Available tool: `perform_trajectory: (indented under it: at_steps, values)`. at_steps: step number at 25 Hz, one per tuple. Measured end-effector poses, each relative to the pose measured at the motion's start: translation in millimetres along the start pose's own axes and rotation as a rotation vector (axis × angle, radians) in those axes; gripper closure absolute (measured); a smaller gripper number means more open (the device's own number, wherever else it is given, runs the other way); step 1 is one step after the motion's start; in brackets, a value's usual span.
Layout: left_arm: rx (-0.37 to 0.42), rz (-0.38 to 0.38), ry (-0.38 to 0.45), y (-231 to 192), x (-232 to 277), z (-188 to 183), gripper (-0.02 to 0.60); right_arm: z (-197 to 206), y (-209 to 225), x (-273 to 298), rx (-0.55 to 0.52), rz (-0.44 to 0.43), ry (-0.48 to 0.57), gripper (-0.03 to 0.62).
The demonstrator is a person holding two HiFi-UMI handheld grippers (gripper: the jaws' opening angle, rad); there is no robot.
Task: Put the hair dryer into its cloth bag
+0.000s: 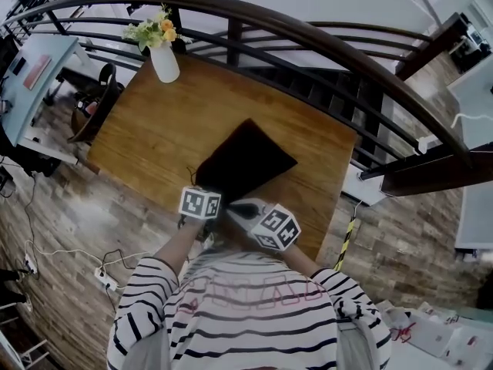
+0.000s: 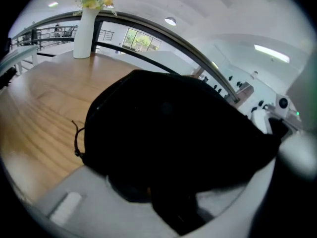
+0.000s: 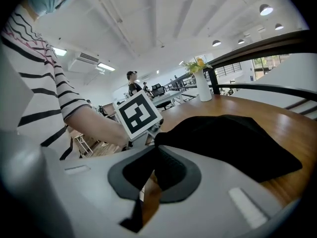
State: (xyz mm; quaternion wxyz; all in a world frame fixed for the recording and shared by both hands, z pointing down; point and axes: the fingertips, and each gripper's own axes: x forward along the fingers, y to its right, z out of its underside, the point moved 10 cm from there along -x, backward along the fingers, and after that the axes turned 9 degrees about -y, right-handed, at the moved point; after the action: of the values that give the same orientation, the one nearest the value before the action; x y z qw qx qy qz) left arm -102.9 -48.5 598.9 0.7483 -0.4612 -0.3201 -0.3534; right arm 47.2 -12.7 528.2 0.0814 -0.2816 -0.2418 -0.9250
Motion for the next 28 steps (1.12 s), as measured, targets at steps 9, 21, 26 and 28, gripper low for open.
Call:
perform_trajectory:
  at_steps: [9, 21, 26, 28]
  values:
    - [0.076, 0.028, -0.001, 1.6, 5.6, -8.1, 0.417, 3.7, 4.0, 1.1, -0.004, -0.012, -0.016, 0.583]
    - [0.200, -0.032, -0.109, -3.1, 31.6, -33.7, 0.416, 12.0, 18.2, 6.8, 0.035, 0.024, -0.015, 0.583]
    - [0.226, -0.042, -0.146, -5.9, 47.7, -45.8, 0.413, 17.0, 27.5, 9.5, 0.059, 0.035, -0.017, 0.583]
    - [0.247, -0.039, -0.146, -4.2, 52.6, -50.8, 0.413, 19.7, 29.9, 8.5, 0.068, 0.039, -0.016, 0.583]
